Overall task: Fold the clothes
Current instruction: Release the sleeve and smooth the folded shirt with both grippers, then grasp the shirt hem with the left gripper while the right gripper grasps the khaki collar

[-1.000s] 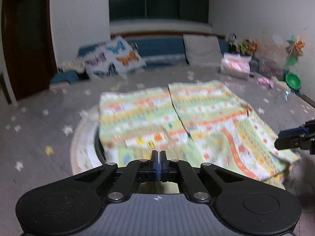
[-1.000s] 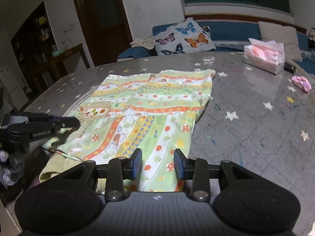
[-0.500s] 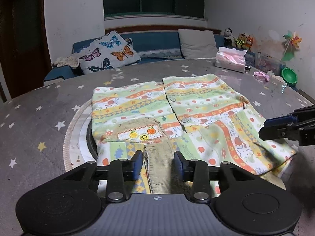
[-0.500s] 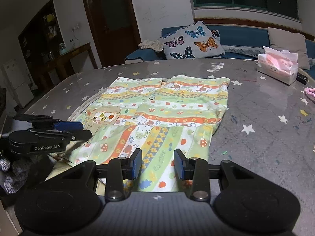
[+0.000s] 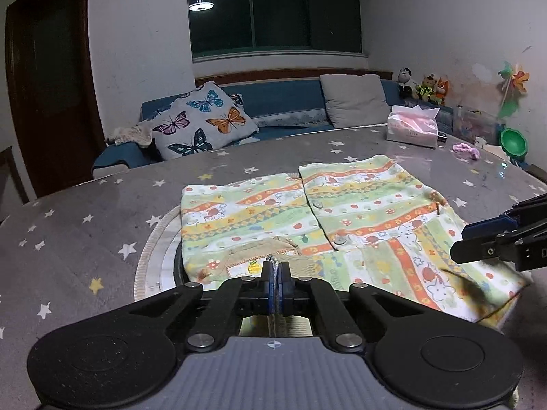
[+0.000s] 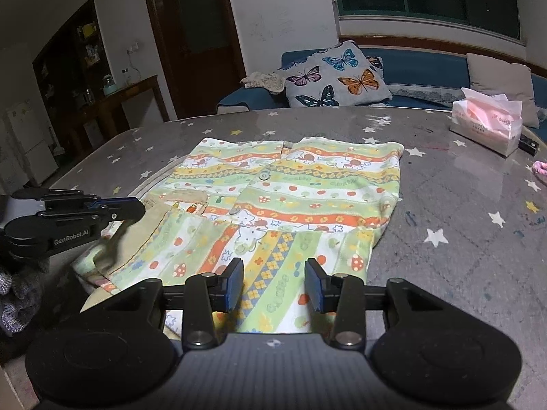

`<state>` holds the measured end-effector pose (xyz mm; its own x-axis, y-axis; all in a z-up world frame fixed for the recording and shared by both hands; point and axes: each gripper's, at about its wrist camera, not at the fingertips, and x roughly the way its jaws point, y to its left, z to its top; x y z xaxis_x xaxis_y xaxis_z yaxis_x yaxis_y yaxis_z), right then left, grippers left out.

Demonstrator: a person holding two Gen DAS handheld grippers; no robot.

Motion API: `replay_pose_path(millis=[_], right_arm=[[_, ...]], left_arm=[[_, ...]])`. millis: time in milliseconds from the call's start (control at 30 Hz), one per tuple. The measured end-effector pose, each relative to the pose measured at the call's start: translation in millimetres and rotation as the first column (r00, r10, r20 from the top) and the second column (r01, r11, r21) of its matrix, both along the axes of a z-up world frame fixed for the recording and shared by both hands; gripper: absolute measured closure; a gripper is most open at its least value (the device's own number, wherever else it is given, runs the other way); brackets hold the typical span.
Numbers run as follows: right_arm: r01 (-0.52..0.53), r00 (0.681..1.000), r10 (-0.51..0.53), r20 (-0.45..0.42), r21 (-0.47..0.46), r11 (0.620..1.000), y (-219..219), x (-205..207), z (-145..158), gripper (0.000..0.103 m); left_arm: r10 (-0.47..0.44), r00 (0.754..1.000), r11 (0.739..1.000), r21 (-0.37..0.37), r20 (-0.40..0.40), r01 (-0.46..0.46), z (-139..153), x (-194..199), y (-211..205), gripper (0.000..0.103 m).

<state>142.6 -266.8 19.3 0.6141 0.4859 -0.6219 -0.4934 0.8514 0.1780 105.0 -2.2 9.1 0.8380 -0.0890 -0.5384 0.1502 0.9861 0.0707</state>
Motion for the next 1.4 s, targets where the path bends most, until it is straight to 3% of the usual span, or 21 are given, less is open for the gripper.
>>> replay_pose_path(millis=[67,233,300,367,567,700,867,1000,1067,1133,1167,1200,1267,1400], right_arm=[[-0.009,1.0,0.009,-0.001,0.001,1.0,2.4,-0.2,-0.8,0.058],[-0.024,0.999,0.024,-0.026,-0.026,0.999,9.3,0.2,-9.0,0.057],[-0.033,0.999,0.032,-0.027,-0.032,0.999,11.4,-2.3,-9.9,0.056],[-0.061,0.998,0.06,-0.019,-0.045,0.997,16.5,-8.4,-9.3,0.051],[-0.13,0.99,0.137,0.032,-0.15,0.98,30.2,-30.5,-9.4,0.049],[-0.151,0.986,0.159,0.042,-0.149,0.977,27.4,-41.3,-4.8,0.049],[-0.182,0.982,0.189,0.029,-0.168,0.969,26.6,-50.7,-6.9,0.049],[-0.176,0.982,0.185,0.044,-0.16,0.971,17.9,-58.7,2.6,0.049],[-0.173,0.981,0.186,0.053,-0.18,0.968,12.4,-64.3,5.6,0.047],[-0.174,0.981,0.188,0.055,-0.201,0.964,6.7,-69.2,6.0,0.045],[-0.175,0.98,0.191,0.056,-0.214,0.961,4.2,-71.6,5.7,0.045],[-0.179,0.979,0.196,0.056,-0.229,0.957,1.9,-74.3,5.1,0.044],[-0.19,0.975,0.212,0.06,-0.252,0.949,-1.8,-79.5,3.2,0.042],[-0.232,0.96,0.265,0.086,-0.284,0.93,2.1,-87.7,1.1,0.041]], left_arm=[[-0.004,1.0,1.0,0.002,-0.022,0.004,-3.3,2.1,1.0,0.1],[0.008,0.998,1.0,0.023,-0.058,-0.006,-9.6,0.0,5.5,0.093],[0.008,0.999,0.999,0.037,-0.052,-0.006,-8.3,-5.7,7.0,0.062],[-0.013,1.0,0.998,0.067,-0.028,0.015,-5.7,-15.5,5.5,0.049],[-0.089,0.996,0.978,0.186,-0.006,0.089,-2.2,-48.7,5.7,0.043],[-0.136,0.991,0.955,0.265,0.0,0.132,-0.8,-72.0,7.8,0.036],[-0.277,0.961,0.877,0.408,-0.003,0.254,-12.3,-102.2,-9.8,0.031],[-0.392,0.92,0.803,0.487,-0.003,0.343,-27.3,-117.4,-31.3,0.03],[-0.429,0.903,0.788,0.498,0.02,0.364,-30.9,-118.2,-41.8,0.03],[-0.46,0.887,0.79,0.471,0.032,0.393,-30.0,-114.6,-48.2,0.032],[-0.473,0.88,0.792,0.456,0.038,0.406,-29.2,-112.2,-51.0,0.041],[-0.466,0.884,0.806,0.431,0.038,0.407,-26.0,-105.6,-50.4,0.055],[-0.453,0.891,0.831,0.378,0.036,0.408,-19.8,-92.5,-49.1,0.072],[-0.427,0.904,0.874,0.27,0.031,0.404,-7.2,-66.1,-46.7,0.088]])
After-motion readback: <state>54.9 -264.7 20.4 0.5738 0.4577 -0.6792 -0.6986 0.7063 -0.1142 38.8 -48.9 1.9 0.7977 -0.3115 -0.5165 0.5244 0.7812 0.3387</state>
